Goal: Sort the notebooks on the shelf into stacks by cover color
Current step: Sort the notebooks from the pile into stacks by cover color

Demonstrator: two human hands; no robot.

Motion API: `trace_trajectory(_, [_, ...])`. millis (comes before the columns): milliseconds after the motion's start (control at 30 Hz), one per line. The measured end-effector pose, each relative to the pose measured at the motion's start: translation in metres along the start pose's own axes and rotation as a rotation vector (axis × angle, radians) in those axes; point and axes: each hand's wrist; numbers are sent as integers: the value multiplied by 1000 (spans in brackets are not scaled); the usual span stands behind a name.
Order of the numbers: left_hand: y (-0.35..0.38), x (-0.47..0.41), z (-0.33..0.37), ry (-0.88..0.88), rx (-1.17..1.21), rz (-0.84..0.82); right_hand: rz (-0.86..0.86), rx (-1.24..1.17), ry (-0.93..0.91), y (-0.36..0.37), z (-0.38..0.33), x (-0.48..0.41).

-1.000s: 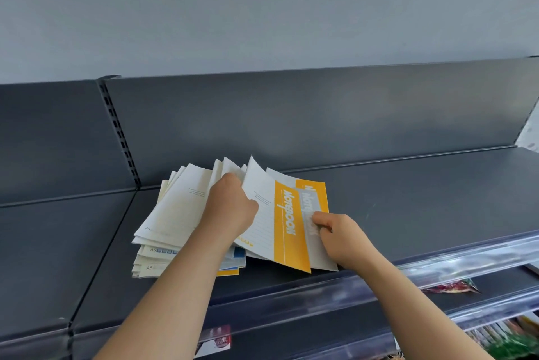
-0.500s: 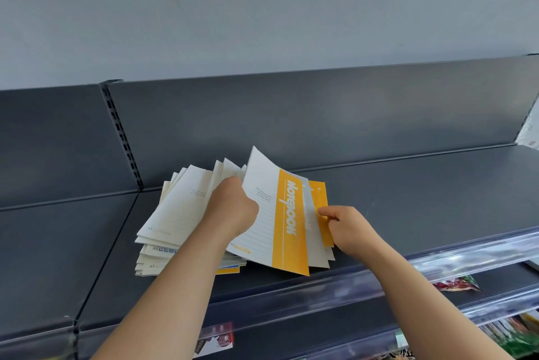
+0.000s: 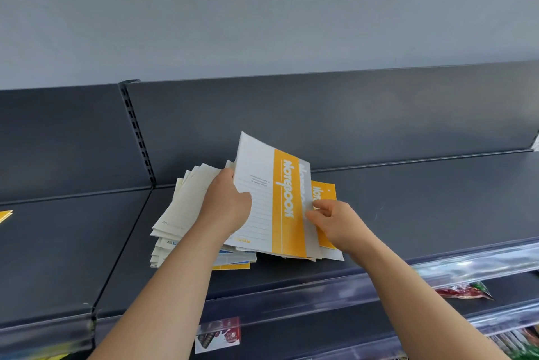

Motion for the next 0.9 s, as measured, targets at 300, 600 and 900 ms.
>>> trace_trajectory(300, [-18, 15, -3, 37, 266, -5, 120, -166, -103, 11, -37, 0])
trace_trajectory(600, [-79, 28, -29, 10, 416, 89, 187, -242, -166, 48, -84, -2])
trace_trajectory(900, [-186, 58, -95, -12, 403, 311, 156, -255, -158, 151, -154, 3])
Point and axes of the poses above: each hand's wrist, its own x-axis away from the middle knuckle, its own y-axis out of the palm, z = x × y, and after that the axes turned 6 degrees about -z, right-handed
